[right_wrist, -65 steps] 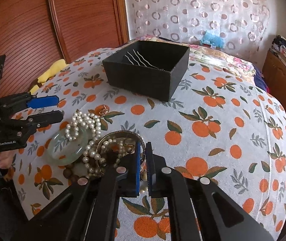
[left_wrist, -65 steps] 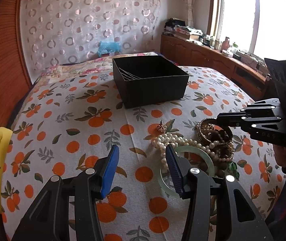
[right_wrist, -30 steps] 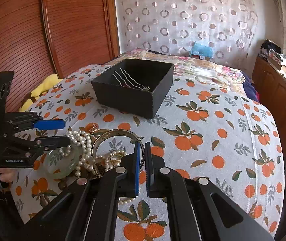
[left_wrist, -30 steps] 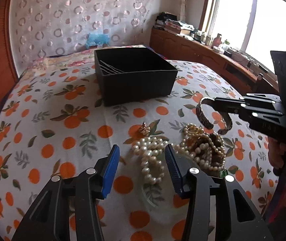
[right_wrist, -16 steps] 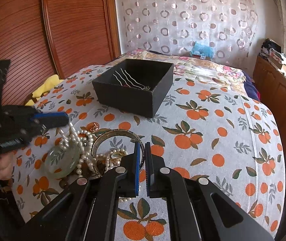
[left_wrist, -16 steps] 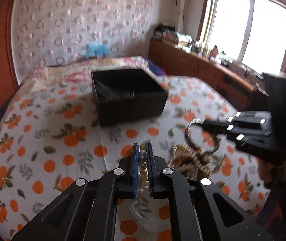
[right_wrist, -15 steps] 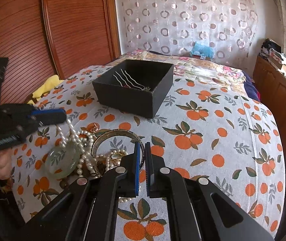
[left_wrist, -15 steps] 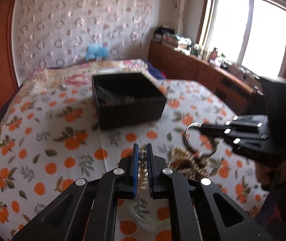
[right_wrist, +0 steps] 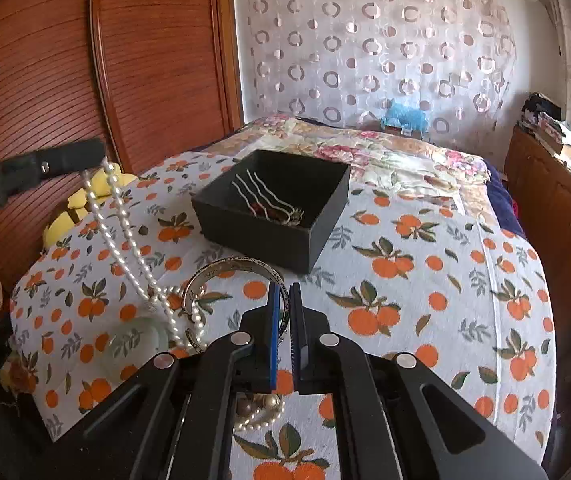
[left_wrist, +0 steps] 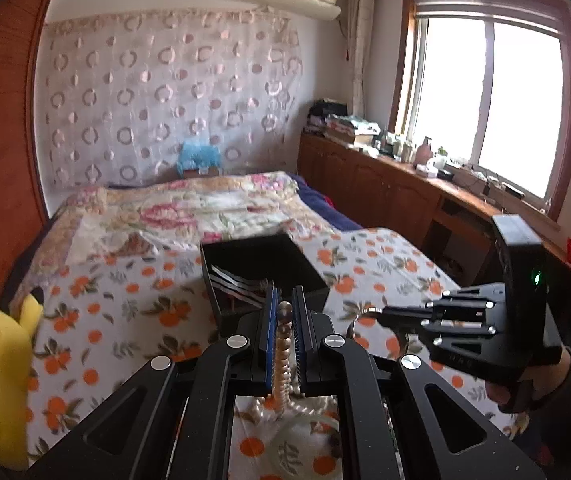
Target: Organize jewelry
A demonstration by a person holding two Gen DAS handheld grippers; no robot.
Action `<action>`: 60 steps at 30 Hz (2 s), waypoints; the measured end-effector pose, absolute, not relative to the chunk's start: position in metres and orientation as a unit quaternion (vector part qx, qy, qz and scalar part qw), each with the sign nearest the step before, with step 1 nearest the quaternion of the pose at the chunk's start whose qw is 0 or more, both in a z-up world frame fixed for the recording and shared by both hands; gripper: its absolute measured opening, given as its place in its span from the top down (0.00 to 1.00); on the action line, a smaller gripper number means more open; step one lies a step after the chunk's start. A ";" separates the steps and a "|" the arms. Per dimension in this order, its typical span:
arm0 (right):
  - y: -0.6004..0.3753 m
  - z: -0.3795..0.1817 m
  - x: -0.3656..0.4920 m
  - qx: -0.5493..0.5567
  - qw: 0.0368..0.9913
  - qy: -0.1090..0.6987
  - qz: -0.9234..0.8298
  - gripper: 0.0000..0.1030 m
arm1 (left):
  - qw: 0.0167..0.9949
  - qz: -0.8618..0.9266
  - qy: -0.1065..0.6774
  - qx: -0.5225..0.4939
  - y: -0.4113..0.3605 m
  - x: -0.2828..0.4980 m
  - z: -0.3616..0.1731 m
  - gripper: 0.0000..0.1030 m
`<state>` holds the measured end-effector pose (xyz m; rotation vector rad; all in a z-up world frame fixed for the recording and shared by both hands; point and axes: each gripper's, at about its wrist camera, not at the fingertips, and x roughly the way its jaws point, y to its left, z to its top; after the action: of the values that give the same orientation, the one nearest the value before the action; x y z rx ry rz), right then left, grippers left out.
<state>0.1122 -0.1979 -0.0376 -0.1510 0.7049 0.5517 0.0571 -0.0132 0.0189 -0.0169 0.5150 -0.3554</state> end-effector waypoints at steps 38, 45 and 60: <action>-0.166 -0.035 0.241 -0.075 0.904 0.342 0.245 0.95 | 0.971 -0.128 0.196 0.047 -0.044 0.154 0.122 0.93; -0.157 -0.041 0.236 -0.084 0.900 0.340 0.259 0.94 | 0.969 -0.119 0.209 0.056 -0.053 0.172 0.110 0.93; -0.175 -0.040 0.218 -0.078 0.902 0.330 0.268 0.90 | 0.967 -0.091 0.233 0.043 -0.056 0.215 0.093 0.94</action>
<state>0.2178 -0.1754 -0.0396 -0.1608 0.6826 0.5535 0.2152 -0.0560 0.0933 0.0879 0.4706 -0.1835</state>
